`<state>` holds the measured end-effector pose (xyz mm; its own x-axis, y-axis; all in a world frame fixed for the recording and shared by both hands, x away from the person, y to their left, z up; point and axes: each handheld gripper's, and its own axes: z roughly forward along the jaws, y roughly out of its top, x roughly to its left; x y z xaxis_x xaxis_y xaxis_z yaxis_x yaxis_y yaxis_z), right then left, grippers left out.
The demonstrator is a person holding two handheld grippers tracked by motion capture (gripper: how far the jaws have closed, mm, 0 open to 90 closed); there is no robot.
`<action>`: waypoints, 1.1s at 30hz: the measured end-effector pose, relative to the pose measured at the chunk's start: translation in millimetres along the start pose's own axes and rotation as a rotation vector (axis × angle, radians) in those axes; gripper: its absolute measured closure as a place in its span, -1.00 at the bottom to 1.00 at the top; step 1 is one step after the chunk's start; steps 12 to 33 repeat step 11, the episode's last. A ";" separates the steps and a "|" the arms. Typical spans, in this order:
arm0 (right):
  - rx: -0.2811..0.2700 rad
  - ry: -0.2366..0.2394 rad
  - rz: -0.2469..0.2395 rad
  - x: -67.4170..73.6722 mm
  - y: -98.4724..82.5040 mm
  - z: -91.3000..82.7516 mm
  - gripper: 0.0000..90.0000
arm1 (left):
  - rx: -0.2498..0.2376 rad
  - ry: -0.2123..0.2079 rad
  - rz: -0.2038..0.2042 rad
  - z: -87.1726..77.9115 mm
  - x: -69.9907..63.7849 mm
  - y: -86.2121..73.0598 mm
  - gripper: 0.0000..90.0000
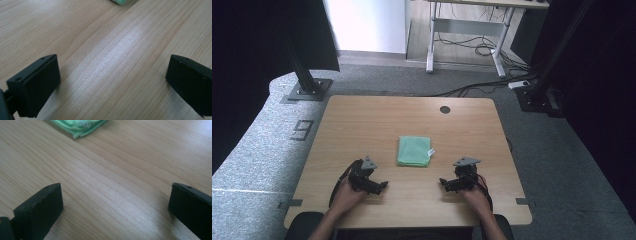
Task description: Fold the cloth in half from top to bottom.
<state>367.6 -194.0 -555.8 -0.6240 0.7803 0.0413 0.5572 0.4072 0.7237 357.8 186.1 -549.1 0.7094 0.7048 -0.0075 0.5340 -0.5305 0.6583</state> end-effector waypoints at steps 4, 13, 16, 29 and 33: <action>0.014 -0.022 -0.025 3.1 0.6 1.4 -1.00 | 0.001 0.002 -0.001 0.1 -0.2 0.1 -1.00; 0.013 -0.022 -0.026 2.9 0.4 1.4 -1.00 | -0.001 0.007 -0.009 0.6 0.1 0.6 -1.00; 0.013 -0.022 -0.026 2.9 0.4 1.4 -1.00 | -0.001 0.007 -0.009 0.6 0.1 0.6 -1.00; 0.013 -0.022 -0.026 2.9 0.4 1.4 -1.00 | -0.001 0.007 -0.009 0.6 0.1 0.6 -1.00; 0.013 -0.022 -0.026 2.9 0.4 1.4 -1.00 | -0.001 0.007 -0.009 0.6 0.1 0.6 -1.00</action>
